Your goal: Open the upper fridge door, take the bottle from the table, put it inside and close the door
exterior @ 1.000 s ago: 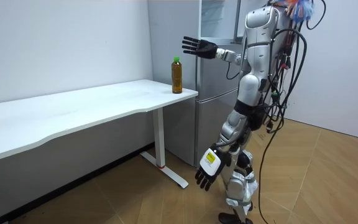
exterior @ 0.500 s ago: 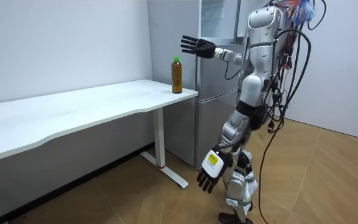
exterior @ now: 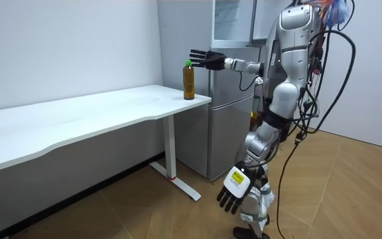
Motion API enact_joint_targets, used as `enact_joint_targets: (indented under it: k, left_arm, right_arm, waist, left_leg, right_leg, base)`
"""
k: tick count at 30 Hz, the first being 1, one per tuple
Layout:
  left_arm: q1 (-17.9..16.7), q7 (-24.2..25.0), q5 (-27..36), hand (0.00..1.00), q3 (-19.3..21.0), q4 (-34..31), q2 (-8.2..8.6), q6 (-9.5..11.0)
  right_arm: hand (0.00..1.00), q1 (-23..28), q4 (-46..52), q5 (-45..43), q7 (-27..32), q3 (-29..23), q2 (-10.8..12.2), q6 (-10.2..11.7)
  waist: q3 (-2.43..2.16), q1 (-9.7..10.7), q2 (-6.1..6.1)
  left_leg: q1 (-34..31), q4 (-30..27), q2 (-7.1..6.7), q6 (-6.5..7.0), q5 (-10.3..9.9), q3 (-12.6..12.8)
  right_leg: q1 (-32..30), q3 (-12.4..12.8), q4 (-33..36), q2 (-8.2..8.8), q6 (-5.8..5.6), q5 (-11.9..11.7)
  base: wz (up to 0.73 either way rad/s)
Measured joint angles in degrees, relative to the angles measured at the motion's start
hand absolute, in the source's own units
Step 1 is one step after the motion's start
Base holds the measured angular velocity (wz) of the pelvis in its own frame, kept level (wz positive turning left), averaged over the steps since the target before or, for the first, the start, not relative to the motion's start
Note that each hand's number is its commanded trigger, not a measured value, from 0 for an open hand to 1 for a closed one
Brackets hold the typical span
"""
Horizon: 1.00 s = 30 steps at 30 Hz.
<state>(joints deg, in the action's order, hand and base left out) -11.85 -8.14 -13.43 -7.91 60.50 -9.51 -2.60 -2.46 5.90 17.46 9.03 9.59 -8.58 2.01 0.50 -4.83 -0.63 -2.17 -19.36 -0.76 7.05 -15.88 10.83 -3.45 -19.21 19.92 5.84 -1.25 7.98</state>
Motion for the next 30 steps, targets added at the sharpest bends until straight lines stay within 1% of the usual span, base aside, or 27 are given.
enact_joint_targets:
  k: [3,4,6,8,11,14,18,21,23,25,27,29,30]
  left_arm:
    - [-0.6,0.0,0.0,0.00,0.0,-1.1,0.33,-0.1]
    - [-0.9,0.0,0.0,0.00,-0.1,-1.1,0.49,-0.3]
    - [-1.0,0.0,0.1,0.00,-0.1,-1.0,0.80,-1.1]
    - [-1.3,0.0,0.1,0.00,-0.1,-1.0,0.90,-1.3]
    - [-1.2,-0.1,0.3,0.00,-0.1,-1.1,1.12,-1.8]
    - [-1.0,-0.2,0.3,0.00,-0.1,-1.6,1.31,-2.0]
    - [-0.4,-0.4,0.4,0.00,0.0,-2.8,1.19,-2.0]
    - [0.9,-0.4,0.6,0.00,-0.4,-3.2,1.28,-1.2]
    - [1.3,-0.9,1.5,0.00,-1.5,-3.2,1.01,-1.0]
    - [1.4,-1.3,2.1,0.00,-1.5,-3.2,0.98,-0.9]
    - [1.4,-1.5,3.2,0.00,-1.5,-3.2,0.96,-0.7]
    - [1.3,-1.7,4.8,0.00,-1.5,-3.1,0.91,-0.6]
    - [1.3,-1.7,5.2,0.00,-1.5,-3.1,0.89,-0.6]
  right_arm:
    - [0.00,-1.4,-2.0,0.1,1.2,-0.2,0.1,-0.1]
    - [0.00,-1.9,-2.4,0.2,1.8,-0.2,0.1,0.0]
    - [0.00,-2.8,-3.7,0.2,2.7,-0.3,0.1,0.0]
    - [0.00,-4.3,-5.3,0.2,3.5,-0.3,0.2,0.0]
    - [0.00,-5.9,-7.5,0.0,4.8,-0.2,0.3,0.0]
    - [0.00,-5.9,-8.0,0.0,5.5,-0.1,0.4,0.0]
    - [0.00,-6.0,-11.0,-0.2,6.7,-0.1,0.4,0.5]
    - [0.00,-6.1,-13.6,-0.2,7.5,-0.1,0.3,0.5]
    - [0.00,-6.1,-14.3,-0.2,9.2,0.0,0.3,0.5]
    - [0.00,-6.2,-14.3,-0.2,10.5,-0.1,0.2,0.5]
    - [0.00,-6.3,-14.3,-0.2,11.6,-0.1,0.2,0.5]
    - [0.00,-6.5,-14.3,-0.2,12.8,0.0,0.2,0.5]
    - [0.00,-6.5,-14.3,-0.2,13.2,0.1,0.2,0.5]
  waist:
    - [0.02,-0.2,0.01]
    - [0.04,-0.1,0.05]
    - [0.10,-0.2,0.14]
    - [0.10,-0.2,0.14]
    - [0.12,-0.5,0.19]
    - [0.21,-0.6,0.23]
    - [0.21,-0.4,0.12]
    - [0.17,-1.0,-0.23]
    - [0.34,-1.1,-0.12]
    - [0.43,-1.2,-0.13]
    - [0.47,-1.5,-0.14]
    - [0.71,-1.7,-0.04]
    - [0.75,-1.7,-0.02]
  left_leg:
    - [-0.6,-0.1,-0.52,0.59,0.3,-0.4]
    - [-0.7,-0.1,-0.90,0.77,0.4,-0.8]
    - [-0.7,-0.1,-1.21,1.04,0.4,-1.4]
    - [-1.1,-0.1,-1.34,1.37,0.5,-1.7]
    - [-1.6,-0.1,-1.67,1.62,0.6,-1.9]
    - [-2.1,0.1,-2.02,1.91,0.8,-2.2]
    - [-2.1,0.2,-2.21,1.99,0.9,-2.9]
    - [-2.2,0.4,-2.24,2.01,0.9,-3.1]
    - [-2.1,0.4,-2.25,2.01,0.9,-3.2]
    - [-2.1,0.3,-2.32,2.02,0.9,-3.2]
    - [-2.2,0.3,-2.33,2.02,0.9,-3.3]
    - [-2.3,0.3,-2.35,2.02,0.9,-3.3]
    - [-2.3,0.3,-2.36,2.02,0.9,-3.3]
  right_leg:
    - [-0.7,-1.3,0.9,0.88,-0.10,0.1]
    - [-0.7,-1.5,1.0,1.21,-0.28,0.2]
    - [-0.9,-1.6,1.2,1.48,-0.33,0.2]
    - [-1.7,-2.1,2.0,1.92,-0.43,0.1]
    - [-2.2,-2.2,2.0,2.15,-0.47,0.1]
    - [-2.7,-2.4,1.9,2.49,-0.58,0.2]
    - [-2.7,-2.7,1.9,2.68,-0.72,0.3]
    - [-2.6,-2.7,2.3,2.70,-0.74,0.3]
    - [-2.6,-2.8,3.3,3.00,-0.85,0.3]
    - [-2.9,-2.8,4.0,3.23,-1.13,0.5]
    - [-3.3,-2.7,3.9,3.23,-1.14,0.5]
    - [-3.4,-2.7,3.9,3.23,-1.13,0.5]
    - [-3.4,-2.8,3.9,3.23,-1.13,0.5]
  base:
    - [0.14]
    - [0.17]
    - [0.15]
    - [0.12]
    - [0.04]
    - [0.07]
    - [0.11]
    - [0.04]
    - [0.00]
    - [0.02]
    - [0.00]
    - [0.00]
    - [0.00]
